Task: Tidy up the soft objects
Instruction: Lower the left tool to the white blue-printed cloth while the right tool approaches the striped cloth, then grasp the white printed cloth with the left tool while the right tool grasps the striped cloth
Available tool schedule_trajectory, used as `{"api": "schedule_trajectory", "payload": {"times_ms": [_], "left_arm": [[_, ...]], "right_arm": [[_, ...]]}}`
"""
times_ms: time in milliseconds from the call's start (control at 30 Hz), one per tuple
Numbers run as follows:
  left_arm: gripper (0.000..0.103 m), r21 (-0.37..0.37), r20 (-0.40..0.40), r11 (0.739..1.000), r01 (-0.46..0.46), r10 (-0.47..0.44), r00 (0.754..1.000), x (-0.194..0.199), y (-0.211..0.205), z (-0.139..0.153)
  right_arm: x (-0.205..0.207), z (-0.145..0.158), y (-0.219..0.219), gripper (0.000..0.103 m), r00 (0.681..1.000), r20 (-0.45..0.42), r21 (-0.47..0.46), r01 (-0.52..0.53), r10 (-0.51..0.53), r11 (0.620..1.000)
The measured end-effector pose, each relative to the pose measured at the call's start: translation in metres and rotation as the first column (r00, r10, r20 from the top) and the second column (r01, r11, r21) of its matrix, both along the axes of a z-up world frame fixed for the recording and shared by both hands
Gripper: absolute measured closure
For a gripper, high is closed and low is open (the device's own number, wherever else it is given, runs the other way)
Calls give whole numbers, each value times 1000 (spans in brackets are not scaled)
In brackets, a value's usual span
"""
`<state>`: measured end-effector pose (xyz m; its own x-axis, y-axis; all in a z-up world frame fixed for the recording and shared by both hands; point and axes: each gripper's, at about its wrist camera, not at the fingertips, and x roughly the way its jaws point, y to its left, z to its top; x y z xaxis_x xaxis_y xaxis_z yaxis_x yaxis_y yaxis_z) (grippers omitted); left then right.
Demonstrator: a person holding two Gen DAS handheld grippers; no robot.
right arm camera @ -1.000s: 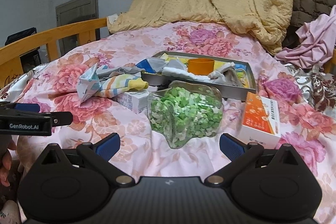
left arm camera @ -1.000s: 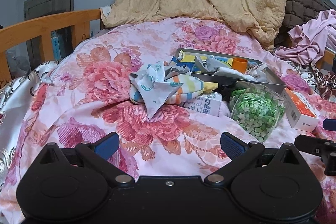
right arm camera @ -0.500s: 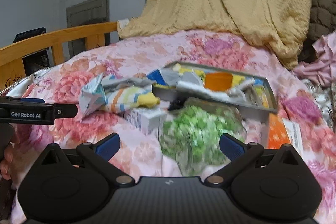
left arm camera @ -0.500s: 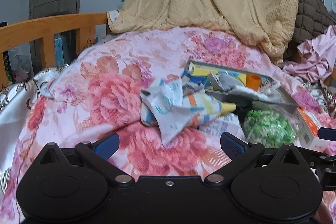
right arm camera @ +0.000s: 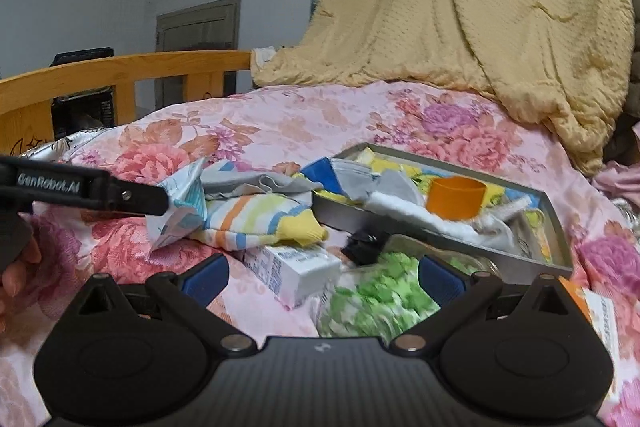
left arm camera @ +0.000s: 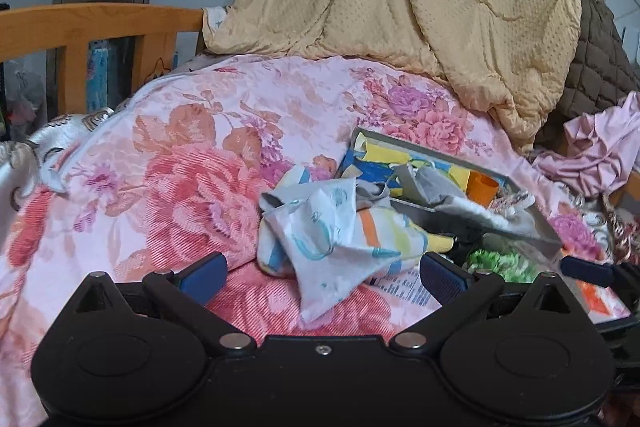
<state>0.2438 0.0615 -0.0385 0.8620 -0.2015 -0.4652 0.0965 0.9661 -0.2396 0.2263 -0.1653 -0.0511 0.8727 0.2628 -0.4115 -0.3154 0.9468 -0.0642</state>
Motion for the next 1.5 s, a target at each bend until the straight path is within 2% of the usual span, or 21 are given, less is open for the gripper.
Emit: {"api": "schedule_trajectory", "payload": {"times_ms": [133,333,600,767,900,1133,1333,1500], "left_arm": [[1,-50,-3,999,-9,9,1000,11,1,2],[1,-118,-13,992,-42,41,999,23,6,6],[5,-147,-44,987,-56,50,998,31,14,5],[7,-150,-63,987,-54,45,997,35,17,5],[13,-164,-94,985,-52,37,995,41,19,3],[26,-189,-148,980,-70,42,988,49,26,-8],[28,-233,-197,968,-94,47,979,57,36,-21],[30,-218,-189,973,-71,30,982,58,32,-24]], "right_arm": [[13,1,6,0,998,19,23,-55,54,998],[30,1,4,1,997,19,80,-74,73,994],[50,1,16,1,996,16,77,-93,92,993],[57,-2,29,1,994,13,38,-107,106,994],[67,-3,40,7,994,-2,-11,-106,106,994],[83,-11,54,16,990,-53,-23,-131,130,991],[89,-19,62,19,984,-95,-25,-156,153,987],[94,-26,66,28,981,-127,-26,-148,144,989]]}}
